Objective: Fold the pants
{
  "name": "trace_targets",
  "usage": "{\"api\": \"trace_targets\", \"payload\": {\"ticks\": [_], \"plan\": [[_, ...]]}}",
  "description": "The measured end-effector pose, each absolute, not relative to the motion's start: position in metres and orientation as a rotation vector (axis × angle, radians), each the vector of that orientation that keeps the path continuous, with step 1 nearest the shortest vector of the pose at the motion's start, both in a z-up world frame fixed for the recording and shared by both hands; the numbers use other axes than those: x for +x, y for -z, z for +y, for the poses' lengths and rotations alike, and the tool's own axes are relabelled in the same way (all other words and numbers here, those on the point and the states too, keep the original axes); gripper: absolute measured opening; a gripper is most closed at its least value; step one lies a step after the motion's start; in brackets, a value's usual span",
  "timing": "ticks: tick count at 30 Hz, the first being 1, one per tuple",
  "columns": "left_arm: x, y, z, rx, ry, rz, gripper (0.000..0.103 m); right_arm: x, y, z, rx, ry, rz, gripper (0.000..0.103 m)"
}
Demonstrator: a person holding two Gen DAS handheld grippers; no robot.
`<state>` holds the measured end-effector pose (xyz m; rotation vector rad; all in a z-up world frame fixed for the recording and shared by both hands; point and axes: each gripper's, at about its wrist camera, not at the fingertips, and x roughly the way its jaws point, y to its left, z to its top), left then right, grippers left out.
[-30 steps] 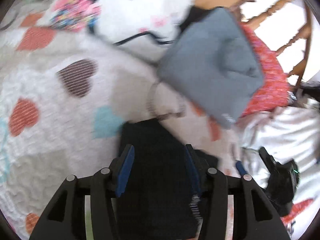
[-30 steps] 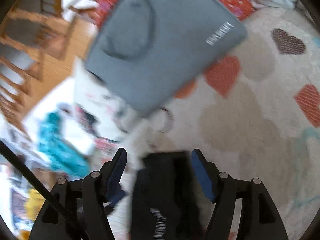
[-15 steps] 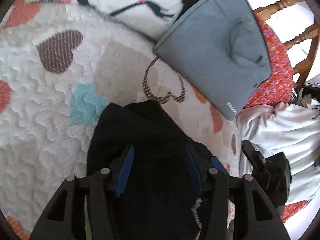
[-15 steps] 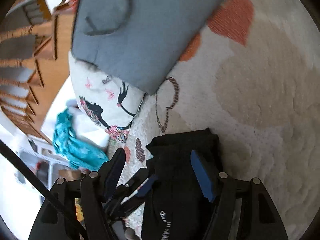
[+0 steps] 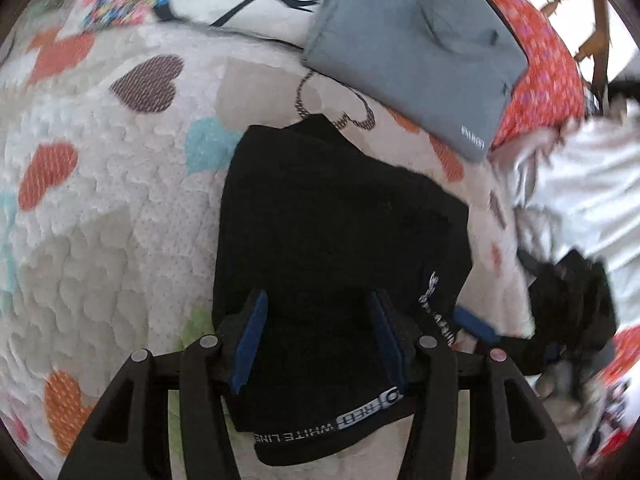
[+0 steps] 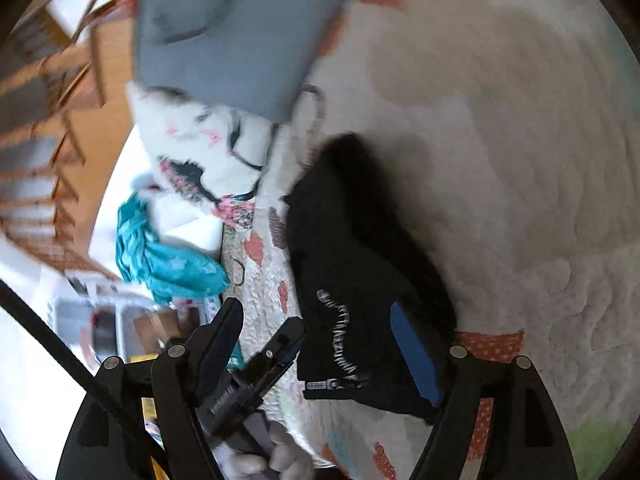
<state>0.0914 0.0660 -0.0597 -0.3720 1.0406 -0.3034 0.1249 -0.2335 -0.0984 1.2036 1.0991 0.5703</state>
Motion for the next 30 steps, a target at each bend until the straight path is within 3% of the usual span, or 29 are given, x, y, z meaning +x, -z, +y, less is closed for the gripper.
{"api": "trace_targets", "payload": {"ticks": [9, 15, 18, 22, 26, 28, 30], "plan": [[0.051, 0.035, 0.084, -0.523, 0.338, 0.98, 0.052, 0.101, 0.048, -0.23, 1.08, -0.597, 1.001, 0.084], [0.039, 0.054, 0.044, -0.235, 0.262, 1.012, 0.053, 0.083, 0.062, -0.218, 1.047, -0.555, 1.062, 0.084], [0.036, 0.046, 0.045, -0.219, 0.266, 0.992, 0.053, 0.071, 0.058, -0.225, 1.062, -0.552, 1.033, 0.084], [0.011, 0.023, 0.066, -0.307, 0.286, 0.908, 0.053, 0.045, 0.032, -0.227, 0.949, -0.568, 0.954, 0.084], [-0.037, -0.008, 0.073, -0.236, 0.187, 0.708, 0.053, 0.012, 0.01, -0.214, 0.715, -0.529, 0.896, 0.084], [-0.064, -0.021, 0.068, -0.13, 0.084, 0.587, 0.062, -0.006, 0.004, -0.206, 0.611, -0.499, 0.862, 0.084], [-0.092, -0.032, 0.063, -0.051, -0.017, 0.464, 0.086, -0.023, 0.002, -0.201, 0.545, -0.467, 0.836, 0.084]]}}
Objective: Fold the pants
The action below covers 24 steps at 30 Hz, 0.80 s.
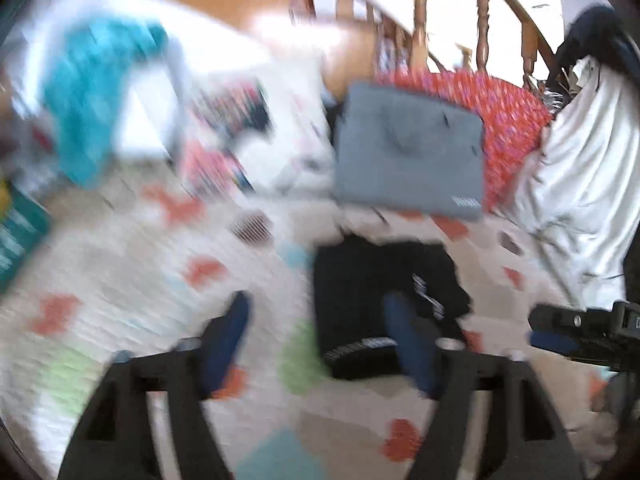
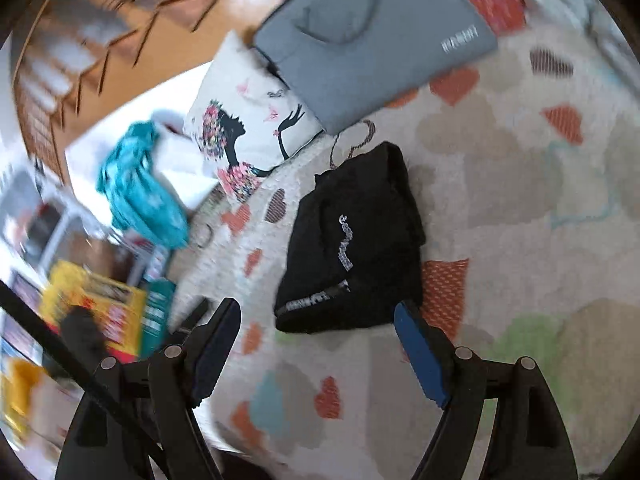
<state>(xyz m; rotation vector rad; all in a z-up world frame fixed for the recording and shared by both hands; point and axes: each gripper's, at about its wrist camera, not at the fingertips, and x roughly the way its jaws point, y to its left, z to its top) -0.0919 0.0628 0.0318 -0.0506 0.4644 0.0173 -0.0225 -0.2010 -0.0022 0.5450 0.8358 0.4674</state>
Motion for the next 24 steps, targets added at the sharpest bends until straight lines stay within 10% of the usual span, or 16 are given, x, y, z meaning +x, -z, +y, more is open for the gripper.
{"api": "trace_targets", "payload": {"ticks": [2, 7, 24], "plan": [[-0.115, -0.04, 0.06, -0.017, -0.088, 0.363, 0.103, -0.039, 0.005, -0.198, 0.503, -0.423, 0.818, 0.084], [-0.152, -0.042, 0.056, 0.047, -0.25, 0.258, 0.103, -0.066, 0.021, -0.183, 0.35, -0.301, 0.822, 0.087], [-0.106, 0.024, 0.069, -0.105, -0.156, 0.697, 0.103, -0.064, 0.053, -0.153, 0.177, -0.215, 0.878, 0.091]]}}
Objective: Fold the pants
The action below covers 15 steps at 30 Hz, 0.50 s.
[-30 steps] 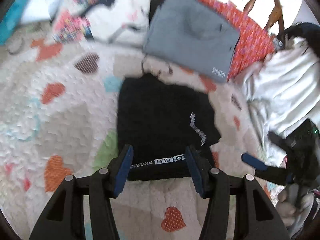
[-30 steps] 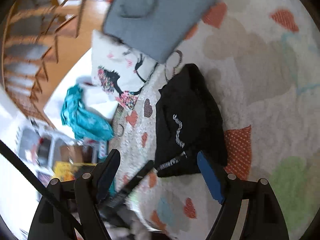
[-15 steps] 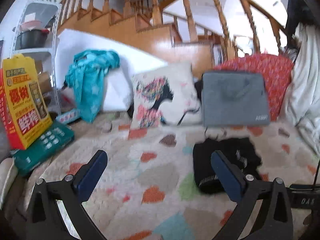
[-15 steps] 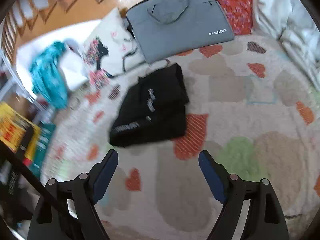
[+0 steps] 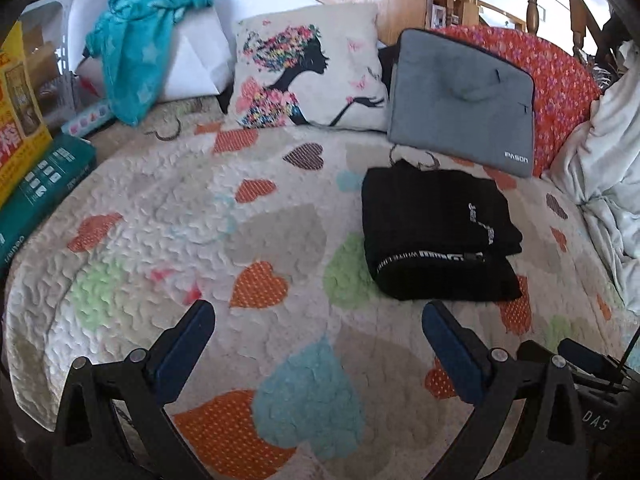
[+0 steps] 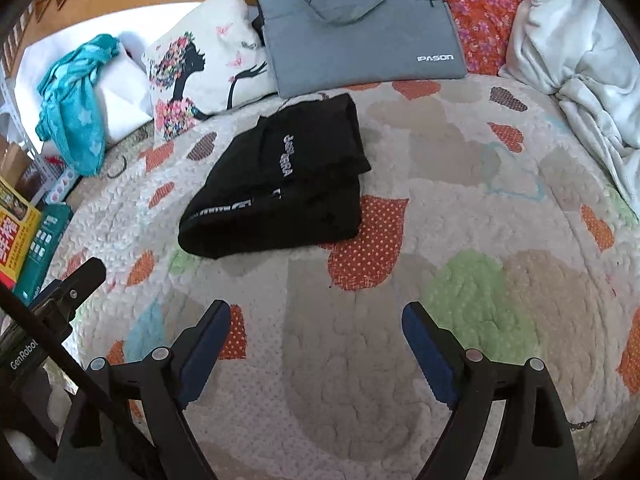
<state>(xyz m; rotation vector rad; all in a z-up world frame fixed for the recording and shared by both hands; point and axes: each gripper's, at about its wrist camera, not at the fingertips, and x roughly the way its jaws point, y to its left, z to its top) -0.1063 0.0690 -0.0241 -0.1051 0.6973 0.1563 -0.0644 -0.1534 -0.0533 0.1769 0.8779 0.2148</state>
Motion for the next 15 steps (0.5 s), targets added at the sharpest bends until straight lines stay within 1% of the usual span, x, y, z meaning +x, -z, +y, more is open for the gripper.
{"api": "trace_targets", "payload": {"ticks": [15], "plan": [[-0.089, 0.046, 0.053, -0.052, -0.114, 0.761, 0.103, -0.048, 0.074, -0.154, 0.175, -0.193, 0.924, 0.092]]}}
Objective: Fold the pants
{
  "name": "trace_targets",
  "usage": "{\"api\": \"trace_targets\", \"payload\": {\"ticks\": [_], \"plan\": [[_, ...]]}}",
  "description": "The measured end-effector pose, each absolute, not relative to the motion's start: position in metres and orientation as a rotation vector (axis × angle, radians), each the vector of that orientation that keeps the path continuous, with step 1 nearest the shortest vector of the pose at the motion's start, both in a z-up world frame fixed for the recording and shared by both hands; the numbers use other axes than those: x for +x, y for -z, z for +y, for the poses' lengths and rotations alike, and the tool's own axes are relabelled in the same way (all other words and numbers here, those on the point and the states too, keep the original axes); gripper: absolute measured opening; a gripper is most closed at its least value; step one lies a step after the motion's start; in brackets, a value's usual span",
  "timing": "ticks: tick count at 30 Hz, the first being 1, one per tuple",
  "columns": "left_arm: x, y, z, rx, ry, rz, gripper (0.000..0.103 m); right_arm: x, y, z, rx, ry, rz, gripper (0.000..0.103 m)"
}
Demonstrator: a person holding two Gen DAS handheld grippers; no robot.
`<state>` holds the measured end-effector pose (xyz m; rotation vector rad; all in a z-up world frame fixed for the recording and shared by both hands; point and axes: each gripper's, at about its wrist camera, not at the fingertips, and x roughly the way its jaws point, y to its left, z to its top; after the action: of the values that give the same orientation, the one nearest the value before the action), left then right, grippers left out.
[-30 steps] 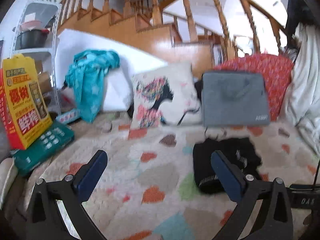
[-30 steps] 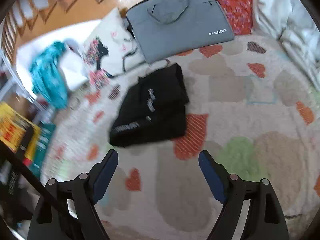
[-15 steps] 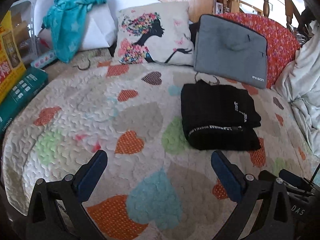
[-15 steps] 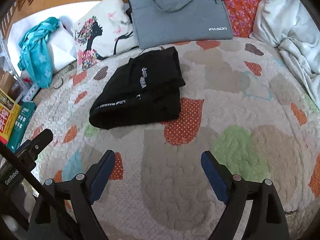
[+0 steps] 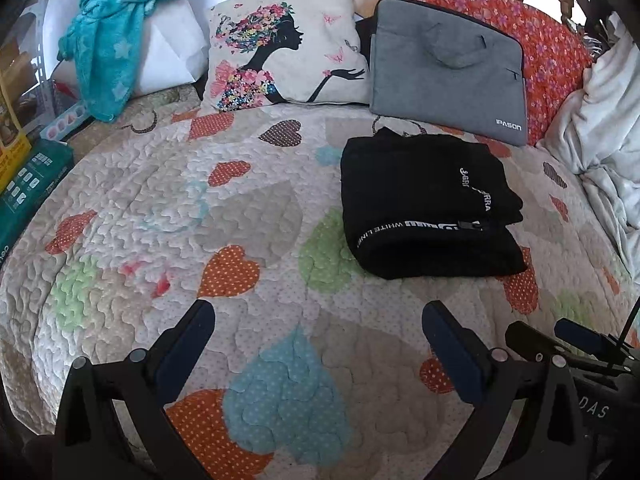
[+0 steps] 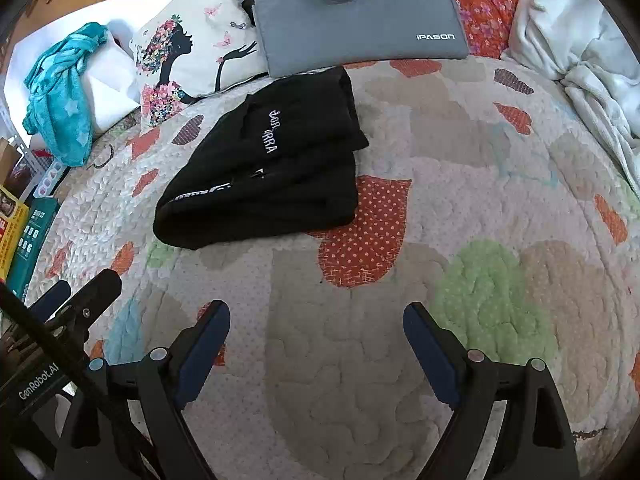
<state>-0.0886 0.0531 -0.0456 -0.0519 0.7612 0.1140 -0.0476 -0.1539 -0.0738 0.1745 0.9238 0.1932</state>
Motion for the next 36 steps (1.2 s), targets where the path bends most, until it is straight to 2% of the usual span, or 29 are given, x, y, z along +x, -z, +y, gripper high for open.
{"api": "trace_targets", "payload": {"ticks": [36], "plan": [[-0.08, 0.062, 0.055, -0.076, -0.073, 0.831, 0.103, -0.045, 0.081, -0.15, 0.156, -0.193, 0.936, 0.094]]}}
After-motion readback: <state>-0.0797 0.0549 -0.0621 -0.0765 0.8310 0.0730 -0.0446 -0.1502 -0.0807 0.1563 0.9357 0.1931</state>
